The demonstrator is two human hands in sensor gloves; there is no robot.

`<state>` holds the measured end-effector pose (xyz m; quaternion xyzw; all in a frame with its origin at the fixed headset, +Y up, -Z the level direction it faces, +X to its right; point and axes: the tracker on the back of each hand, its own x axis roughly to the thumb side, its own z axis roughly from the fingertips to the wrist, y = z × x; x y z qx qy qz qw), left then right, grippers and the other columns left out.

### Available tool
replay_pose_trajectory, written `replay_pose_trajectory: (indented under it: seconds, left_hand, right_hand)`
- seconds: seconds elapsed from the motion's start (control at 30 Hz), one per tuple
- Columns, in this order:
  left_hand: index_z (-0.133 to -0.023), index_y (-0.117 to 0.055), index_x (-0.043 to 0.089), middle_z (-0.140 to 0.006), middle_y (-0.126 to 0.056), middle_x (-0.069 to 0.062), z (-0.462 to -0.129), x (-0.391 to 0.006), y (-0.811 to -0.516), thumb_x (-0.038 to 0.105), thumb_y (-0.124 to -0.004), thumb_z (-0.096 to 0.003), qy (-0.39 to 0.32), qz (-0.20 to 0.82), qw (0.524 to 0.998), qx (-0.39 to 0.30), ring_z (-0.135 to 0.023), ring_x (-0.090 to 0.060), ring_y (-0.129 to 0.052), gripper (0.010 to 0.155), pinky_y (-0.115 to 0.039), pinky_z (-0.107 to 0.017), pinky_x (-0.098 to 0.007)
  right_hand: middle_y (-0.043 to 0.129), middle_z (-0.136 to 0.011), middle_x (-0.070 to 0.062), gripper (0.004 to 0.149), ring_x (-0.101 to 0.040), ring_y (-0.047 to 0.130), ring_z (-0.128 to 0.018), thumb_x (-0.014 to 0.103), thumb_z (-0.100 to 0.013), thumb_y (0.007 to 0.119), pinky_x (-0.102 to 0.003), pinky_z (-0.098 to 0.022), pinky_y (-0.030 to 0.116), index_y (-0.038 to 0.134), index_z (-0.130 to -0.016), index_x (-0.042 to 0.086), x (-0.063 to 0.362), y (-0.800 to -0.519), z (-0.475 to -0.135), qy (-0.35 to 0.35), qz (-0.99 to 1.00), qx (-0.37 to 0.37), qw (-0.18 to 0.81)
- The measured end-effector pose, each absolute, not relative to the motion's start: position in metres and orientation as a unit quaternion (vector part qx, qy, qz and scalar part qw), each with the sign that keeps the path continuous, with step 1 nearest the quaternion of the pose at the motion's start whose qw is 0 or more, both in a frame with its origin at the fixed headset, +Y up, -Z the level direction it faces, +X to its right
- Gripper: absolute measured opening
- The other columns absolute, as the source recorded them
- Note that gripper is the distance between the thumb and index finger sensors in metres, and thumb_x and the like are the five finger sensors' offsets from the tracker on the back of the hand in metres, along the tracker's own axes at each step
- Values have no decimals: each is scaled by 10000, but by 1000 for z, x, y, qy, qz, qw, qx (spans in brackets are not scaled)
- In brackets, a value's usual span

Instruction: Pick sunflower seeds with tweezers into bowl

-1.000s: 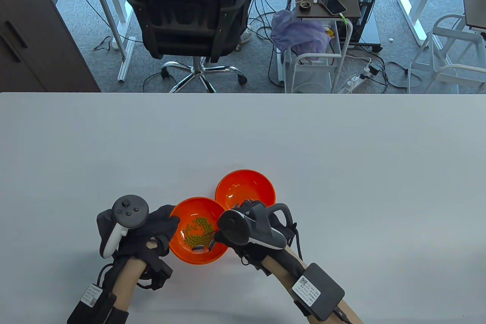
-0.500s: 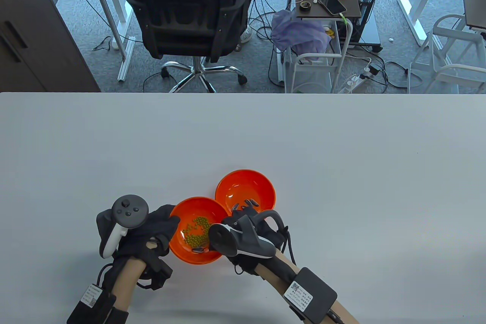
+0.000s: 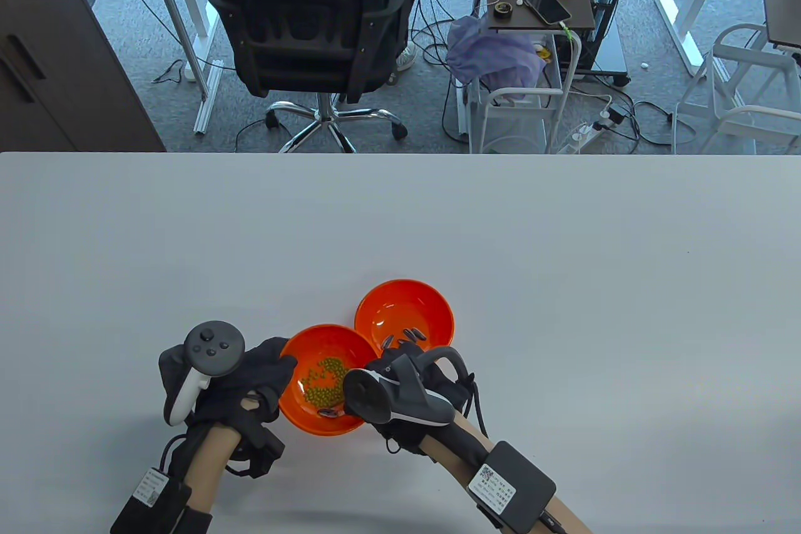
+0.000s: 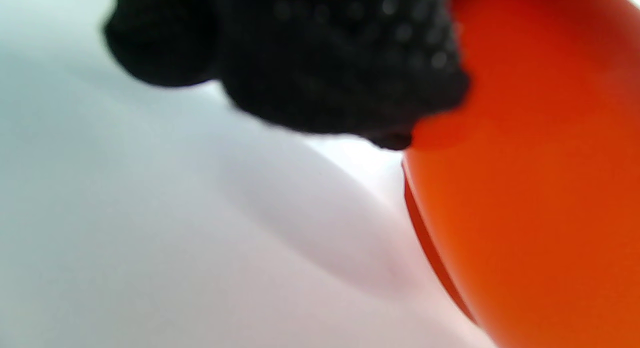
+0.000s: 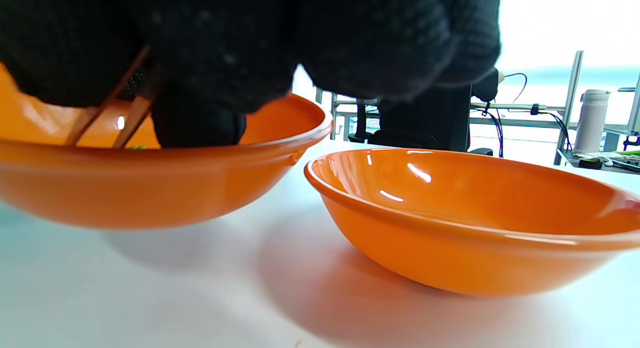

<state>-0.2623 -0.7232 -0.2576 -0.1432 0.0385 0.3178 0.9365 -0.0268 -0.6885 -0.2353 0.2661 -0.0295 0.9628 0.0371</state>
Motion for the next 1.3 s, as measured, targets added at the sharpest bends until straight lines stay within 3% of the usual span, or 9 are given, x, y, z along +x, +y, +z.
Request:
replay_pose_trajectory:
  seconds: [0.37, 0.77, 0.97, 1.3]
  left_hand:
    - [-899, -834, 191, -399, -1047, -47, -257, -262, -723, 405, -781, -470, 39, 319, 936, -143, -69, -115, -1025, 482, -946, -238, -369]
    - [-899, -834, 189, -399, -1047, -48, -257, -263, -723, 404, -781, -470, 43, 317, 936, -145, -69, -116, -1025, 483, -947, -237, -369]
    - [-900, -834, 190, -398, -1047, -47, -258, -264, -723, 405, -781, -470, 44, 318, 936, -145, -69, -115, -1025, 483, -947, -237, -369]
    - [-898, -835, 190, -399, -1047, -48, -258, -264, -723, 404, -781, -470, 44, 318, 936, -144, -69, -116, -1025, 482, -947, -237, -369]
  right_hand:
    - [993, -274, 128, 398, -118, 973, -233, 517, -253, 924, -364, -408, 876, 1112, -503, 270, -27, -688, -235, -55, 961, 267, 45]
    - [988, -260, 132, 394, -114, 964, -205, 511, -258, 925, -360, -383, 879, 1116, -495, 262, 28, -665, -265, -112, 977, 129, 127]
    - [988, -257, 134, 392, -112, 963, -199, 510, -259, 926, -359, -378, 881, 1116, -495, 261, 44, -675, -278, -112, 984, 84, 107]
    - [990, -258, 132, 390, -114, 965, -202, 508, -258, 928, -359, -379, 882, 1119, -492, 262, 44, -699, -285, -90, 992, 77, 38]
